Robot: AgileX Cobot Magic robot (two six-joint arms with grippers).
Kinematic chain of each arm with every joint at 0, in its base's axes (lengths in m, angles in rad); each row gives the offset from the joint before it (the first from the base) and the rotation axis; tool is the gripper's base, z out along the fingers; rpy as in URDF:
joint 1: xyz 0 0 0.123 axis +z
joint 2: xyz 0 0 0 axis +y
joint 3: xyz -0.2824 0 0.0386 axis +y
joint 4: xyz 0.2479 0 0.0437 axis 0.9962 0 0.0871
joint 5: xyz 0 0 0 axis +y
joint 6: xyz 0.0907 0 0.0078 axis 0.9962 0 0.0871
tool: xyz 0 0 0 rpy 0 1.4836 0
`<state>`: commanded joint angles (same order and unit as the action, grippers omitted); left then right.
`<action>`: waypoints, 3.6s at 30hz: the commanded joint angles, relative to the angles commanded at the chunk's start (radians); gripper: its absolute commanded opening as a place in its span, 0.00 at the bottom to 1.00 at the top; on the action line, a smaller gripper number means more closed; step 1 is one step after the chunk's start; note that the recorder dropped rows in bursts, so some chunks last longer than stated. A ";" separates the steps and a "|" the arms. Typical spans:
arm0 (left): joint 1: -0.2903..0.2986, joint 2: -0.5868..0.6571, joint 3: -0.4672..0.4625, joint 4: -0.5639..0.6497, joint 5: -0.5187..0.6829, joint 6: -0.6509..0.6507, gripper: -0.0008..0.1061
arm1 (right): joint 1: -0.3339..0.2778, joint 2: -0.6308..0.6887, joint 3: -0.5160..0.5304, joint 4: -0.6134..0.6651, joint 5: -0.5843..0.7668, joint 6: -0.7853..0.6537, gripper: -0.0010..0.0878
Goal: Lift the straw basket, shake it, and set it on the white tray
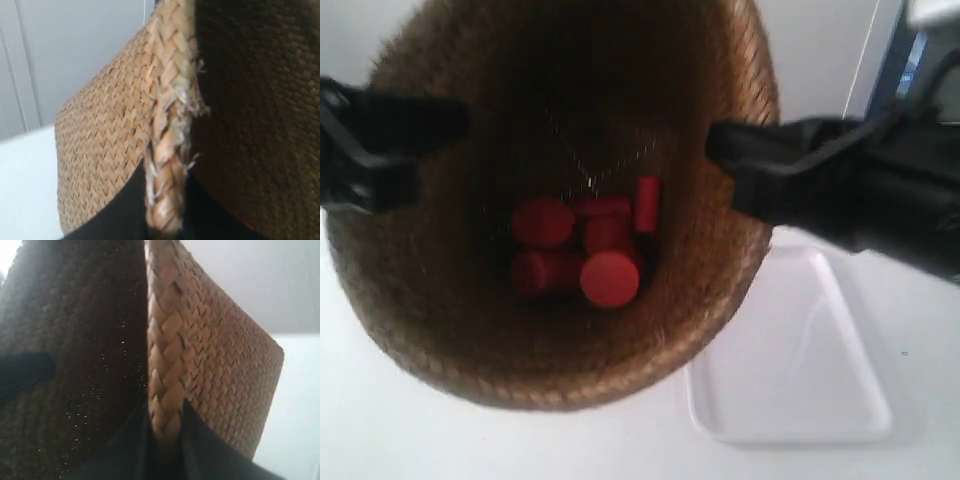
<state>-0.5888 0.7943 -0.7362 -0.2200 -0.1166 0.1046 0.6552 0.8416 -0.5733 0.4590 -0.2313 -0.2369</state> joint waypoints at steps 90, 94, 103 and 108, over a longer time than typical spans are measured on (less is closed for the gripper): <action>-0.012 0.162 -0.034 0.022 0.117 -0.008 0.01 | 0.042 0.110 0.002 0.217 -0.001 -0.318 0.01; -0.012 0.081 -0.126 -0.006 0.213 -0.048 0.01 | 0.044 0.015 -0.096 0.243 0.231 -0.274 0.01; -0.012 0.144 -0.004 0.016 0.053 -0.022 0.01 | 0.034 0.119 0.032 0.284 -0.062 -0.309 0.01; -0.016 0.037 -0.098 -0.032 0.094 -0.085 0.01 | 0.033 0.014 -0.142 0.326 0.331 -0.309 0.01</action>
<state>-0.6049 0.8316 -0.8341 -0.2518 -0.0228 0.0199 0.6878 0.8559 -0.7149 0.7854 0.0996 -0.5458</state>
